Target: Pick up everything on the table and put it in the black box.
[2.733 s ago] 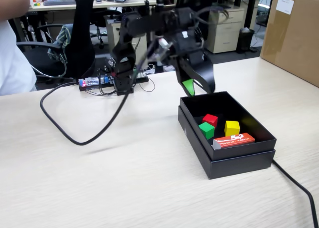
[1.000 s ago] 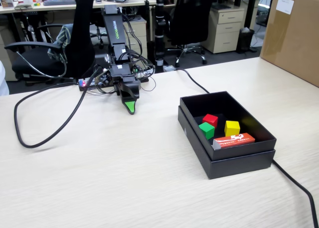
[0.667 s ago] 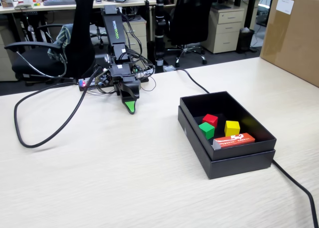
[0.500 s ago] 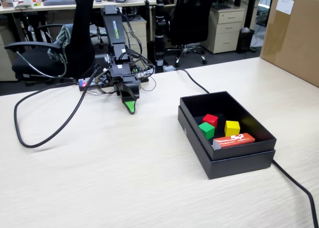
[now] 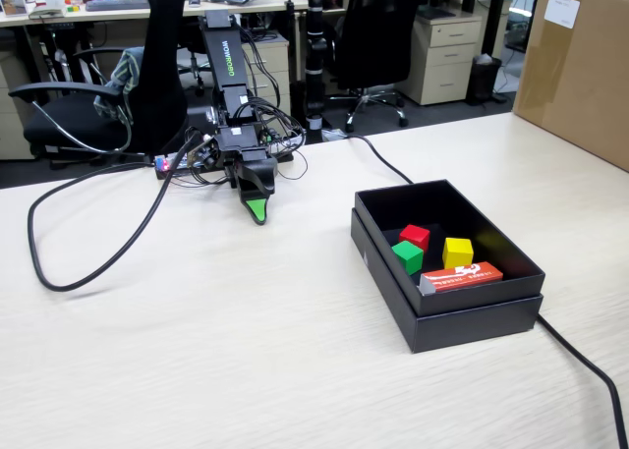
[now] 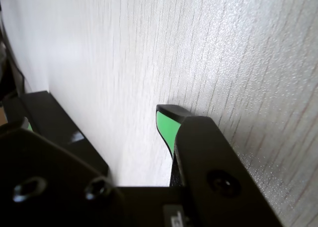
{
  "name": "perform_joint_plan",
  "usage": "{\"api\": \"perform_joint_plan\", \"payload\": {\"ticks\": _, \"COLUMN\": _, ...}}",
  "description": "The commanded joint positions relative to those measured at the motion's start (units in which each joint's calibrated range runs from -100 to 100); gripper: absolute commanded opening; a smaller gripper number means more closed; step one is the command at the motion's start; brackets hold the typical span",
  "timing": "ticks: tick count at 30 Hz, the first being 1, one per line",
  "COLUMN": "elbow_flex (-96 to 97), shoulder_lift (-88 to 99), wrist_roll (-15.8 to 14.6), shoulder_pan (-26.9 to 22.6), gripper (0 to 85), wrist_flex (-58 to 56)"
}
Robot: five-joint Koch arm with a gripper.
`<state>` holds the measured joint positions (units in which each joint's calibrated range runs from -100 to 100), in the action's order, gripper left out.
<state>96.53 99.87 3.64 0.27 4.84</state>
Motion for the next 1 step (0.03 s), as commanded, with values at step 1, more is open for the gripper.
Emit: {"api": "perform_joint_plan", "payload": {"ticks": 1, "elbow_flex": 0.5, "shoulder_lift": 0.1, "wrist_roll": -0.1, "shoulder_pan": 0.0, "gripper": 48.8, "wrist_flex": -4.3}}
